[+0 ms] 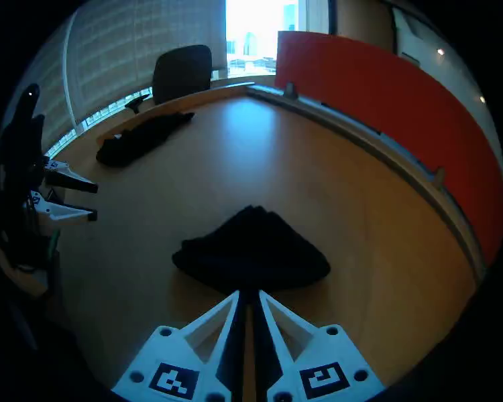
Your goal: Fold towel
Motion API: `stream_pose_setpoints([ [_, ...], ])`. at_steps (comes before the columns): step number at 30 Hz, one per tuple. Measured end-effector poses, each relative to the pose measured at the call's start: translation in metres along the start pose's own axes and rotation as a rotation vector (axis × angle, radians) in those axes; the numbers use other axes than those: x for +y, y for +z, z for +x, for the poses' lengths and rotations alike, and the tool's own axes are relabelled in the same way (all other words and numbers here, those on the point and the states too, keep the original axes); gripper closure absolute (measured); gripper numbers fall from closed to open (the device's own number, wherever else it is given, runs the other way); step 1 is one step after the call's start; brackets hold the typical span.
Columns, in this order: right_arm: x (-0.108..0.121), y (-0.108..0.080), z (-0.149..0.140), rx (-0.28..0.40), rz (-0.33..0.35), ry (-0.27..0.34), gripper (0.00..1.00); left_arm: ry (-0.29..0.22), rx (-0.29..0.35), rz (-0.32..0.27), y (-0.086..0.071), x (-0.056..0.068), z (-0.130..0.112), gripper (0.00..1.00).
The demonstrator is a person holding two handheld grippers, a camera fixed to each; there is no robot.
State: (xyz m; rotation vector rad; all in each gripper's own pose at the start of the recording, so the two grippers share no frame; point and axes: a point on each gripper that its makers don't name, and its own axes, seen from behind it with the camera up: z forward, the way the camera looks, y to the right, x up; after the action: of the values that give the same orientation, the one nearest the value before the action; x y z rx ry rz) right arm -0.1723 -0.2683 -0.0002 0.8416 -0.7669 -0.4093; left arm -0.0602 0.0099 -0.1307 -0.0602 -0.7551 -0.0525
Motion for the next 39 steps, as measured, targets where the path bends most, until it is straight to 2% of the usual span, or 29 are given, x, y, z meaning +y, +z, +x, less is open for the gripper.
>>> stream_pose_setpoints([
  [6,0.007,-0.012,0.037,0.044,-0.015,-0.061,0.95,0.007,0.011,-0.003,-0.001,0.001,0.005,0.05],
  [18,0.025,-0.037,0.113,0.155,-0.042,-0.088,0.95,0.017,0.025,-0.004,-0.004,0.002,0.011,0.05],
  [31,0.033,-0.048,0.119,0.167,-0.055,-0.089,0.95,0.023,0.029,-0.012,-0.005,0.004,0.014,0.05],
  [39,0.046,-0.064,0.119,0.177,-0.065,-0.07,0.95,0.026,0.032,-0.02,-0.003,0.007,0.019,0.05],
])
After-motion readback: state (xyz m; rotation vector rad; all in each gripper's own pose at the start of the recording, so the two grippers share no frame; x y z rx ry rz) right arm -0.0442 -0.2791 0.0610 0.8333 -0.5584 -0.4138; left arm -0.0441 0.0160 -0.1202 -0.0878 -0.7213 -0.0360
